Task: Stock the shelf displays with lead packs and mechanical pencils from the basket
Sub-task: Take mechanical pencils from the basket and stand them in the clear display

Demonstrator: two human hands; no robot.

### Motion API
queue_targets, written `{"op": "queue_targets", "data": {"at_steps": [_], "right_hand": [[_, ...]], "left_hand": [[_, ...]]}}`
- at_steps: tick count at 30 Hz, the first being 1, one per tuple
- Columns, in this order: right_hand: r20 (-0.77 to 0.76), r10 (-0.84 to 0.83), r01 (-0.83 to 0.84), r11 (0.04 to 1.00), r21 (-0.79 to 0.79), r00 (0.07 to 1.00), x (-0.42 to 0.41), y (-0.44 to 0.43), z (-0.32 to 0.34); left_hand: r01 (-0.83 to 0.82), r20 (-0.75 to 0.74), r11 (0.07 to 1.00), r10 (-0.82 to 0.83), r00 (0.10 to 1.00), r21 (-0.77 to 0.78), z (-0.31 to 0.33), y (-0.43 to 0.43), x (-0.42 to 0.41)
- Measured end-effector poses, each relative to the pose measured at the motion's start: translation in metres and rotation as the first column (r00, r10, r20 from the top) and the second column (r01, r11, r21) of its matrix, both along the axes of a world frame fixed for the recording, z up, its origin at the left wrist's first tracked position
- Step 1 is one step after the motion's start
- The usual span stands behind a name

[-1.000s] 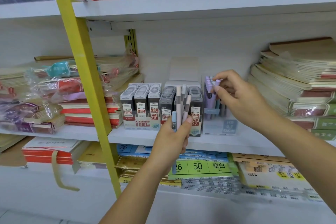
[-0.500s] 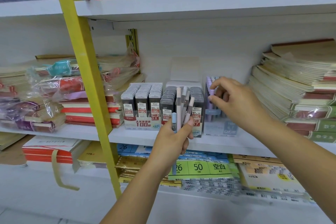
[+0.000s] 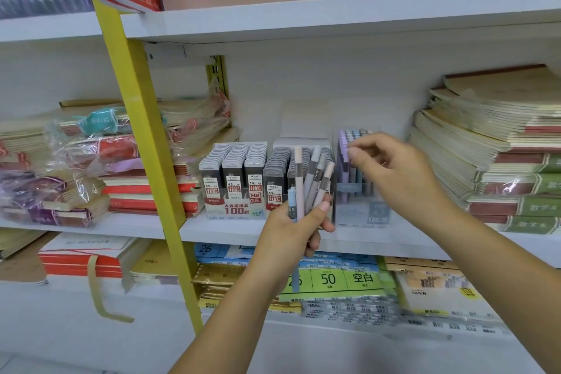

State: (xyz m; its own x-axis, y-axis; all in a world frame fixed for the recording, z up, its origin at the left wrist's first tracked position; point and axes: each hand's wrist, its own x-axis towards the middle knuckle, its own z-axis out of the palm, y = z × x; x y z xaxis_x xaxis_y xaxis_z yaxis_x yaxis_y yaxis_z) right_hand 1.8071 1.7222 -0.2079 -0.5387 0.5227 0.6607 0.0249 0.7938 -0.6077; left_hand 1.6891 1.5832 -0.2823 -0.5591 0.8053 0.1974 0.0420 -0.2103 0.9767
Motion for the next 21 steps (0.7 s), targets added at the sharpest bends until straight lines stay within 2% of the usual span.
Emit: {"op": "queue_targets", "data": {"at_steps": [3,5,7,9,11,13,15,18,21], "right_hand": [[0.076,0.283,-0.247,0.918,-0.31,0.956,0.003,-0.013,-0.002],[0.041,0.332,-0.291,0.875,-0.387,0.943,0.004,-0.017,-0.009],[-0.057,0.294,-0.29,0.86,-0.42,0.954,0.006,-0.016,-0.012],[-0.149,0.166,-0.214,0.883,-0.418,0.975,0.012,-0.009,-0.008],[-0.296,0.03,-0.157,0.896,-0.416,0.955,0.022,0.002,0.003],[-0.394,-0.046,-0.11,0.925,-0.364,0.918,0.033,0.013,0.014],[-0.378,-0.051,-0.049,0.967,-0.25,0.924,0.039,0.022,0.02],[-0.243,-0.054,0.037,0.996,-0.076,0.969,0.039,0.029,0.016],[-0.034,-0.113,0.116,0.99,0.086,0.993,0.037,0.033,0.01]], "left_hand": [[0.027,-0.029,1.0,-0.027,0.999,0.008,0.002,0.003,0.002],[0.041,-0.056,0.999,-0.041,0.998,-0.005,0.002,0.005,0.004],[0.053,-0.056,0.998,-0.055,0.997,-0.027,0.001,0.006,0.008],[0.04,-0.022,0.999,-0.041,0.999,-0.037,-0.001,0.006,0.009],[-0.002,0.009,0.998,0.002,1.0,-0.057,-0.002,0.005,0.006],[-0.032,0.017,0.997,0.033,0.999,-0.075,-0.003,0.005,0.003],[-0.054,0.022,0.995,0.056,0.998,-0.086,-0.004,0.005,0.0],[-0.073,0.028,0.992,0.077,0.997,-0.098,-0.004,0.006,0.001],[-0.071,0.024,0.992,0.074,0.997,-0.109,-0.004,0.008,0.003]]}}
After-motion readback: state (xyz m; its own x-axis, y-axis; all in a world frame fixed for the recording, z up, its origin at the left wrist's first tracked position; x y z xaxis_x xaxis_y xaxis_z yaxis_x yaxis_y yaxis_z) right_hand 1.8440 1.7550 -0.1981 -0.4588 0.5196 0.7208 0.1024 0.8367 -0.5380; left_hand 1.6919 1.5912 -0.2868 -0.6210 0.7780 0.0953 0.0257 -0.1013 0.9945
